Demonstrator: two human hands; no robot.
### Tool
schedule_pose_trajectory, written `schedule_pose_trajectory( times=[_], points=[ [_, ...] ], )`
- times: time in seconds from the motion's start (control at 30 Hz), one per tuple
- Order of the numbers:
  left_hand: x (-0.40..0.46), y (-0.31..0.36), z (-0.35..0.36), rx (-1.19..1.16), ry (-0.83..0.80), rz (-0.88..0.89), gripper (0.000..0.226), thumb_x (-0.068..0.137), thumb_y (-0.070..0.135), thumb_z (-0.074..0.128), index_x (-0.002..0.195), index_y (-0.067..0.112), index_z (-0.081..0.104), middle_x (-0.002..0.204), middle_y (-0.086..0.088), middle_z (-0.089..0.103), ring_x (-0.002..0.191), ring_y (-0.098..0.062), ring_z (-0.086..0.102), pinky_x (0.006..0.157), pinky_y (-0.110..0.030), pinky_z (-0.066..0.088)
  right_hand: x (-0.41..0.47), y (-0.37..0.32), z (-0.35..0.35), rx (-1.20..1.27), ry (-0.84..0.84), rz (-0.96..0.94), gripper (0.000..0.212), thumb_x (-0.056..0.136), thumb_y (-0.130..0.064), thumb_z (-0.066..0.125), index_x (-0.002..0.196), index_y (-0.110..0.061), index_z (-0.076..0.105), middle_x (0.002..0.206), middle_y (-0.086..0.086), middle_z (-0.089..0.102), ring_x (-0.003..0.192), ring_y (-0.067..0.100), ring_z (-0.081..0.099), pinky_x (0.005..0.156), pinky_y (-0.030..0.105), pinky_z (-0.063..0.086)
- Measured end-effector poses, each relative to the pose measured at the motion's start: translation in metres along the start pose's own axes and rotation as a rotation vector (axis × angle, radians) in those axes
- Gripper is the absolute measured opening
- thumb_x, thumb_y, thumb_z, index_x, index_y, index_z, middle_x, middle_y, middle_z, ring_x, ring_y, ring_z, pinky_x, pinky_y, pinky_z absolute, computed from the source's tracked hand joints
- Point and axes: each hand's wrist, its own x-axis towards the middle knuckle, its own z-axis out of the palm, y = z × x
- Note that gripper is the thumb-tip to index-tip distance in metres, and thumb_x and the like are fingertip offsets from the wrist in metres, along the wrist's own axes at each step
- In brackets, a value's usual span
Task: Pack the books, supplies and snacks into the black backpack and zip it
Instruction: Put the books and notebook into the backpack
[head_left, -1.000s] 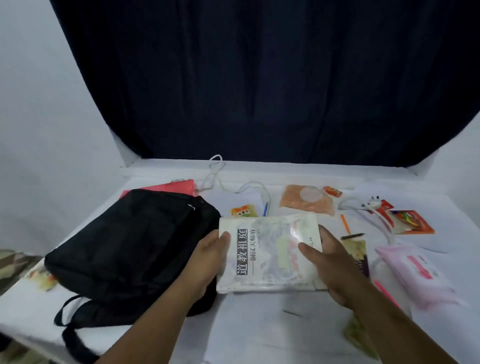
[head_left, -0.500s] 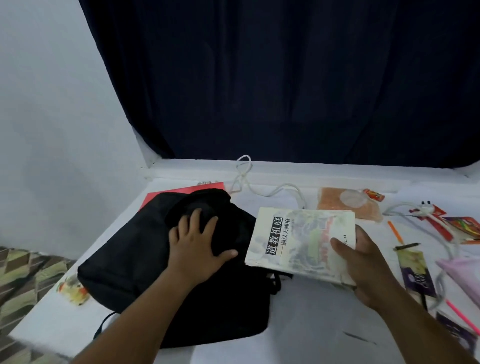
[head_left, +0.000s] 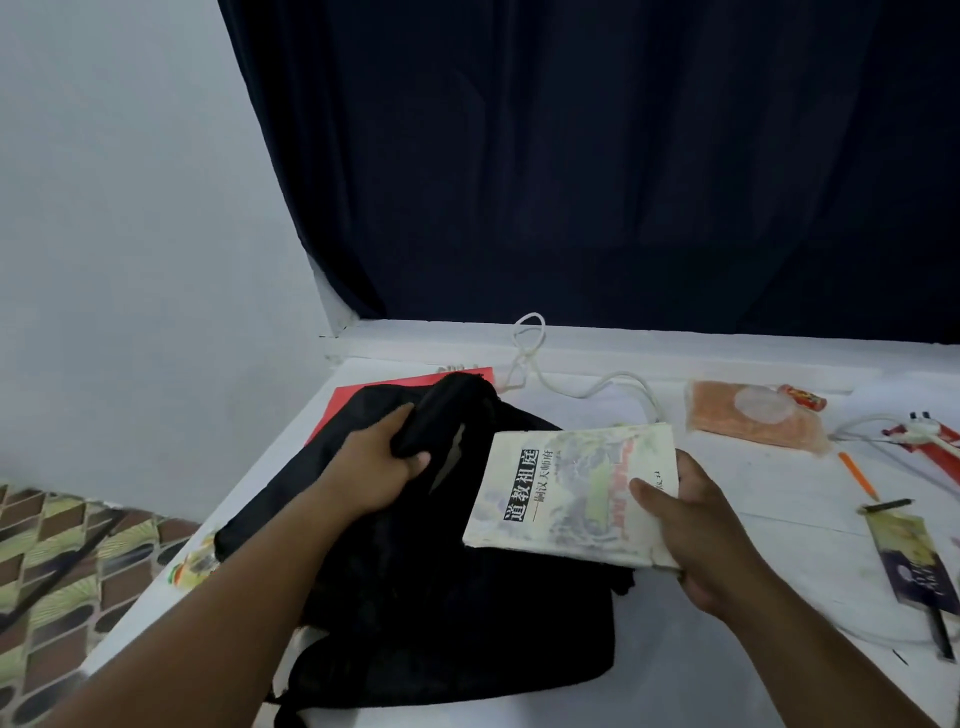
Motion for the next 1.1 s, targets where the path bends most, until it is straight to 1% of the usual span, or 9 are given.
schedule_pose_trajectory(
  times=[0.17, 0.3, 0.37, 0.5, 0.6, 0.7, 0.83, 0.97, 1.1],
  points=[
    [0.000, 0.004, -0.031, -0.182, 0.089, 0.042, 0.048, 0.091, 0.013, 0.063, 0.127, 0.045, 0.060, 0.118, 0.016, 0.068, 0.112, -0.012, 0.062, 0.104, -0.034, 0.045, 0.015, -0.009, 0.039, 0.027, -0.062, 0.057, 0.026, 0.098, -0.006, 0.055, 0.117, -0.023, 0.060, 0.106, -0.001, 0.073, 0.093, 0.019, 0.072, 0.073, 0.034, 0.060],
    [0.000, 0.006, -0.038, -0.236, 0.091, 0.043, 0.050, 0.090, 0.012, 0.064, 0.098, 0.061, 0.064, 0.105, 0.017, 0.072, 0.102, -0.008, 0.066, 0.098, -0.032, 0.049, 0.034, -0.016, 0.076, 0.013, -0.076, 0.103, 0.022, 0.097, -0.008, 0.057, 0.116, -0.019, 0.058, 0.108, 0.003, 0.069, 0.097, 0.023, 0.068, 0.087, 0.044, 0.057],
    [0.001, 0.008, -0.040, -0.252, 0.112, 0.042, 0.051, 0.088, 0.013, 0.066, 0.090, 0.064, 0.063, 0.108, 0.013, 0.071, 0.103, -0.011, 0.067, 0.099, -0.032, 0.049, 0.044, -0.020, 0.092, 0.000, -0.094, 0.129, 0.019, 0.096, -0.011, 0.058, 0.113, -0.018, 0.058, 0.108, 0.005, 0.068, 0.094, 0.024, 0.067, 0.083, 0.041, 0.057],
    [0.003, 0.012, -0.048, -0.250, 0.130, 0.018, 0.044, 0.090, 0.012, 0.068, 0.101, 0.054, 0.063, 0.105, 0.017, 0.072, 0.101, -0.008, 0.067, 0.098, -0.028, 0.048, 0.061, -0.028, 0.117, 0.003, -0.091, 0.195, 0.016, 0.098, -0.002, 0.053, 0.088, -0.014, 0.057, 0.090, 0.007, 0.063, 0.076, 0.021, 0.062, 0.061, 0.027, 0.049],
    [0.007, 0.012, -0.049, -0.246, 0.119, 0.001, 0.043, 0.089, 0.014, 0.069, 0.122, 0.041, 0.066, 0.108, 0.017, 0.072, 0.104, -0.007, 0.067, 0.104, -0.031, 0.047, 0.072, -0.023, 0.140, 0.093, -0.143, 0.277, 0.021, 0.097, -0.010, 0.054, 0.117, -0.010, 0.055, 0.107, 0.013, 0.066, 0.086, 0.031, 0.070, 0.067, 0.046, 0.061],
    [0.008, 0.012, -0.050, -0.246, 0.116, 0.002, 0.045, 0.089, 0.012, 0.069, 0.101, 0.056, 0.065, 0.103, 0.020, 0.073, 0.101, -0.004, 0.067, 0.101, -0.030, 0.049, 0.077, -0.017, 0.161, 0.127, -0.372, 0.352, 0.034, 0.097, -0.016, 0.053, 0.131, -0.013, 0.048, 0.123, 0.015, 0.064, 0.101, 0.033, 0.069, 0.073, 0.050, 0.061],
    [0.008, 0.012, -0.049, -0.275, 0.102, -0.004, 0.047, 0.089, 0.009, 0.068, 0.100, 0.055, 0.066, 0.105, 0.020, 0.073, 0.102, -0.003, 0.067, 0.103, -0.032, 0.049, 0.076, -0.019, 0.176, -0.036, -0.586, 0.340, 0.026, 0.099, 0.002, 0.044, 0.116, -0.016, 0.047, 0.114, 0.018, 0.064, 0.091, 0.038, 0.070, 0.063, 0.041, 0.062],
    [0.008, 0.011, -0.050, -0.299, 0.087, 0.016, 0.048, 0.084, 0.013, 0.069, 0.104, 0.056, 0.069, 0.110, 0.016, 0.072, 0.106, -0.006, 0.067, 0.103, -0.034, 0.048, 0.083, -0.017, 0.192, 0.040, -0.487, 0.333, 0.023, 0.095, 0.006, 0.057, 0.114, -0.006, 0.055, 0.103, 0.016, 0.067, 0.074, 0.031, 0.071, 0.055, 0.029, 0.060],
    [0.007, 0.008, -0.048, -0.308, 0.063, 0.022, 0.049, 0.081, 0.016, 0.067, 0.115, 0.050, 0.068, 0.115, 0.014, 0.071, 0.108, -0.006, 0.067, 0.100, -0.031, 0.049, 0.084, -0.006, 0.202, 0.092, -0.315, 0.334, 0.017, 0.087, 0.006, 0.069, 0.095, 0.003, 0.054, 0.090, 0.018, 0.065, 0.065, 0.030, 0.068, 0.050, 0.029, 0.059]
  ],
)
